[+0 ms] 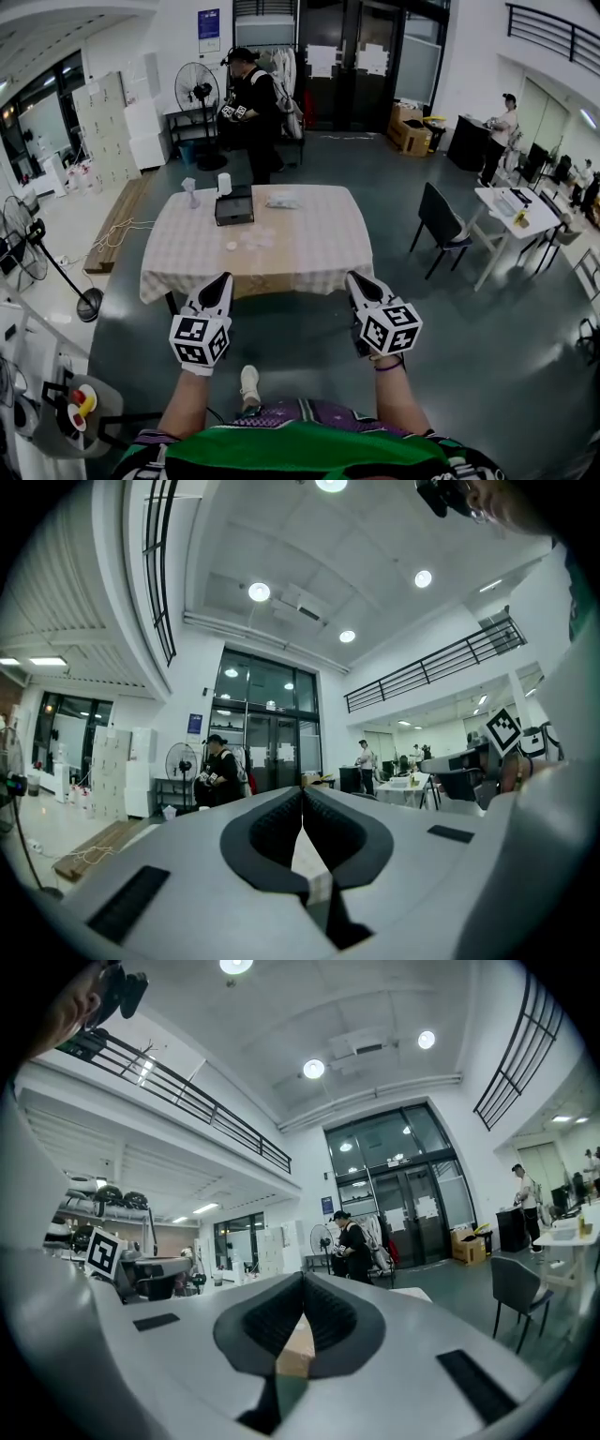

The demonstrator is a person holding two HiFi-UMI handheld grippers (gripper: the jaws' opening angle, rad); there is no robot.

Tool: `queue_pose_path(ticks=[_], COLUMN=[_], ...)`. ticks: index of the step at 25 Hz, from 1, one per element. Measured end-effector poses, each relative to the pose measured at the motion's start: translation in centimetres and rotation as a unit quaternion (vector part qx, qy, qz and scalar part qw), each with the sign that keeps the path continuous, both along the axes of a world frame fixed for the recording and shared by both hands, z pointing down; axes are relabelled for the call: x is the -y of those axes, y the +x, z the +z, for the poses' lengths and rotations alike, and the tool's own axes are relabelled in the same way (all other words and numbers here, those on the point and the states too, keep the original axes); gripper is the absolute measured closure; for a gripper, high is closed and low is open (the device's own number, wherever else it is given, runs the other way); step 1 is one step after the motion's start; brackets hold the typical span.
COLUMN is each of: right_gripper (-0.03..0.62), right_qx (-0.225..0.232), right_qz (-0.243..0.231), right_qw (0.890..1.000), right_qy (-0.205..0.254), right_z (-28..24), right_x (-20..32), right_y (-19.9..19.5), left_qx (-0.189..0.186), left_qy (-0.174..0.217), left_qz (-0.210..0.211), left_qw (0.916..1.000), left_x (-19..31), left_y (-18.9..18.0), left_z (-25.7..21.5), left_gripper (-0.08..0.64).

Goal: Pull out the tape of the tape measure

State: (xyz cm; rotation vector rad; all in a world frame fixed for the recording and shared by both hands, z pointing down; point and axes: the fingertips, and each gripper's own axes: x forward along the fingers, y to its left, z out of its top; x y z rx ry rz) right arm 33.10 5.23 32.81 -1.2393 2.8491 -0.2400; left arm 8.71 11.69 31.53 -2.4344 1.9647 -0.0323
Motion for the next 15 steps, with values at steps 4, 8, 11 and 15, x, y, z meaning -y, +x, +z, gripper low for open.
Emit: queue_pose_path(ticks=[4, 8, 11, 15], right_gripper=[0.584, 0.584, 0.584, 0.584], right_qx=[-0.012, -0.021, -0.020, -0.020], right_qz=[0.015, 0.020, 0.019, 0.018], right_qw=[1.000, 0.999, 1.000, 1.000], right_qy=[0.008, 0.015, 0.010, 0.004], right_z=[0.5, 1.1, 1.6, 2.3], right_x=[0.2, 0.0, -0.1, 0.0], right_y=[0.5, 0.2, 0.1, 0.5], left_qx=[-0.010, -0.012, -0.008, -0.009], left_qy=[0.002, 0.003, -0.001, -0.003], left_qz=[-0.004, -0.007, -0.008, -0.014], left_qw=[0.9999, 0.9999, 0.9999, 0.9999], left_x=[0.0, 0.0, -0.1, -0.4], left_y=[0.0, -0.4, -0.5, -0.4], left_z=[0.2, 0.7, 1.1, 1.8], left_gripper=[0.535, 0.535, 0.535, 0.535])
